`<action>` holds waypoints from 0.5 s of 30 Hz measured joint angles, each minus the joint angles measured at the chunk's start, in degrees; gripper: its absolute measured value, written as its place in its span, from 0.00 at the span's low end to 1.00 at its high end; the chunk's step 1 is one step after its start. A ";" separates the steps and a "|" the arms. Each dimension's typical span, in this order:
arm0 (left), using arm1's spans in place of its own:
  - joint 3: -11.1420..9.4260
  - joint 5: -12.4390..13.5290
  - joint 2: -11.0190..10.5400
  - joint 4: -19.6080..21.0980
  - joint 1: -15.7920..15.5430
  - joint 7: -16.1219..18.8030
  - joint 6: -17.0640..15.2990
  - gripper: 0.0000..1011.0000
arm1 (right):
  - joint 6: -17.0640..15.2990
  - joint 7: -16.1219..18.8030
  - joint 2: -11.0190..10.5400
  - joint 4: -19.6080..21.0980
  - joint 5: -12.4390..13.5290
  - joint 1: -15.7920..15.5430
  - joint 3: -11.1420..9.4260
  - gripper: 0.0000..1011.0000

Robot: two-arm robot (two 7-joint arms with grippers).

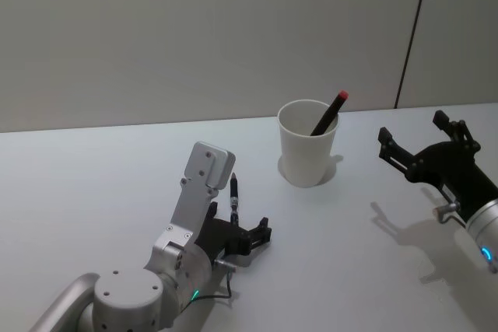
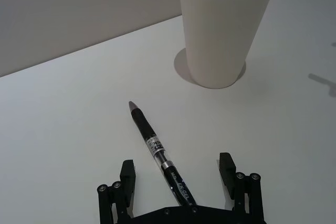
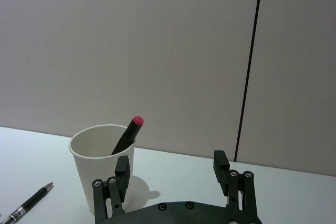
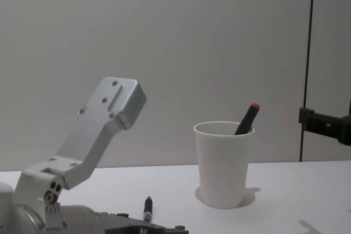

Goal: Place the pen into the pen holder.

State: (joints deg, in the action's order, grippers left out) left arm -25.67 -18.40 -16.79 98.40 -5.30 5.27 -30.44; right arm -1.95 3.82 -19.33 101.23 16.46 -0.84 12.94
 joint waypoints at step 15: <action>0.08 0.10 0.10 -0.10 -0.08 -0.08 -0.12 0.62 | 0.00 0.00 0.00 0.00 0.00 0.00 0.00 0.99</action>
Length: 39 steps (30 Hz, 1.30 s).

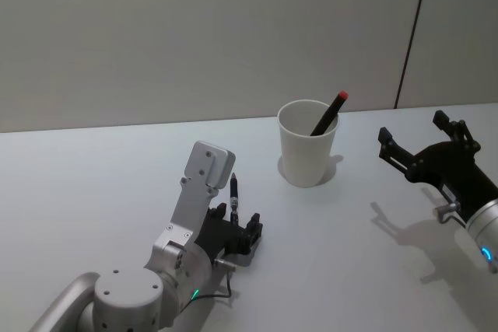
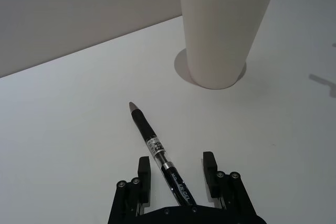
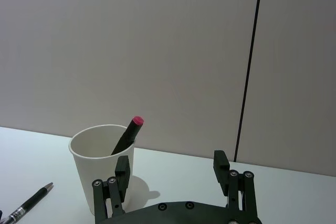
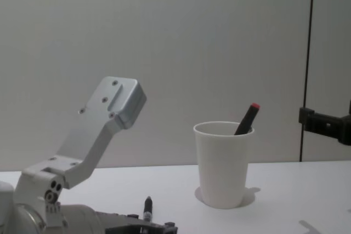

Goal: Place the pen into the pen holder.

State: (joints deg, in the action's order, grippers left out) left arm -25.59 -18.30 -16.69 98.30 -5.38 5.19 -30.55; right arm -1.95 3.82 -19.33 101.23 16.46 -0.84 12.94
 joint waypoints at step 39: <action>0.67 -1.08 -0.13 0.41 0.66 1.65 1.94 0.12 | 0.00 0.00 0.00 0.00 0.00 0.00 0.00 0.99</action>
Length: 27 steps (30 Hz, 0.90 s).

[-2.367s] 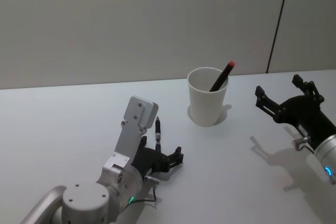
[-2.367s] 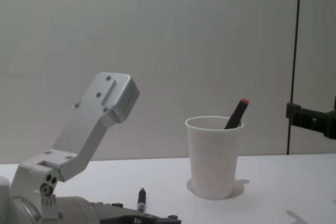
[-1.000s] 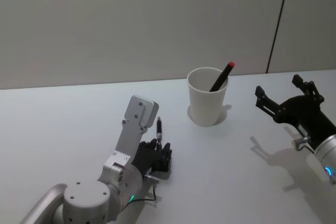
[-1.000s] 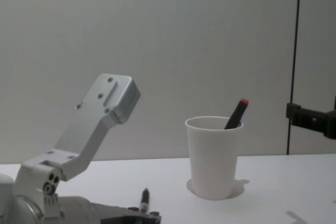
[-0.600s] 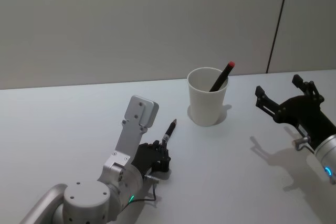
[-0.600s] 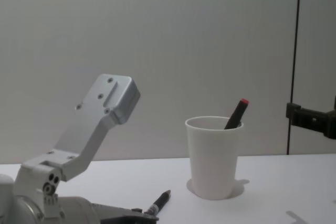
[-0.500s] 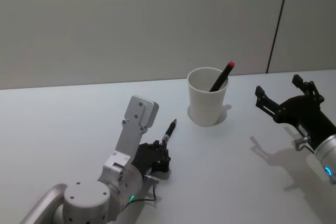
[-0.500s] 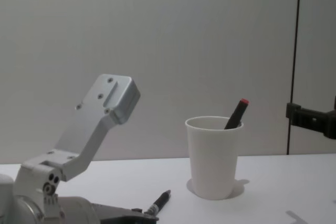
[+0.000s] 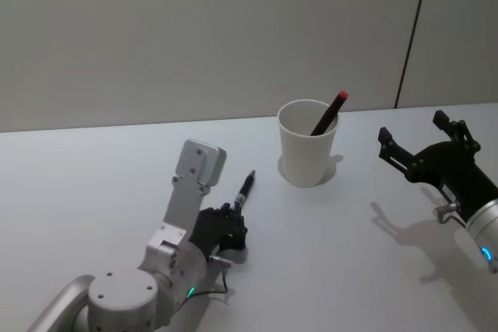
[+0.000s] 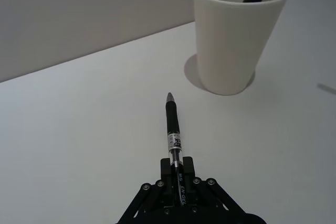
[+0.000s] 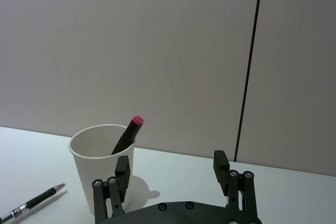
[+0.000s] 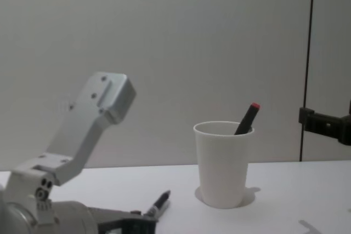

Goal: Place the pen into the pen holder.

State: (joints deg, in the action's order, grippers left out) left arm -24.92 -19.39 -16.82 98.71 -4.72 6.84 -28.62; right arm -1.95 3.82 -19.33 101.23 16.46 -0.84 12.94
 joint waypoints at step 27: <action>5.14 -6.74 -3.61 4.75 4.29 3.90 18.79 0.12 | 0.00 0.00 0.00 0.00 0.00 0.00 0.00 0.99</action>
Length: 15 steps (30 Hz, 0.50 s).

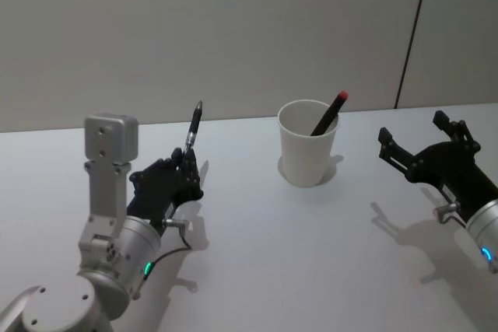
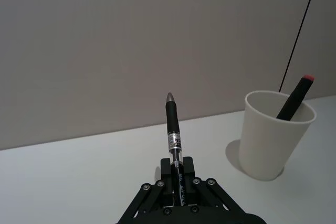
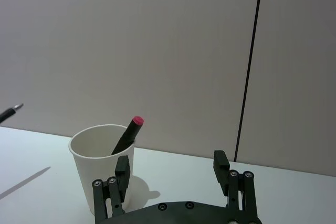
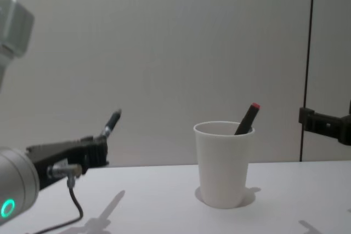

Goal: Place the pen into the pen holder.

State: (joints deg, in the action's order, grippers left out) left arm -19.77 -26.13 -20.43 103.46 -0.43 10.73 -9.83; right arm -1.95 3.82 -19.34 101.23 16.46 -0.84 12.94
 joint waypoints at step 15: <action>1.24 -3.34 -0.17 0.22 -0.12 -9.42 11.17 0.12 | 0.00 0.00 0.00 0.00 0.00 0.00 0.00 0.99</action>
State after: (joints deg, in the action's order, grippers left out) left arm -18.54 -29.47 -20.61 103.68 -0.55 1.31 1.34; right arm -1.95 3.82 -19.34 101.23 16.46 -0.84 12.94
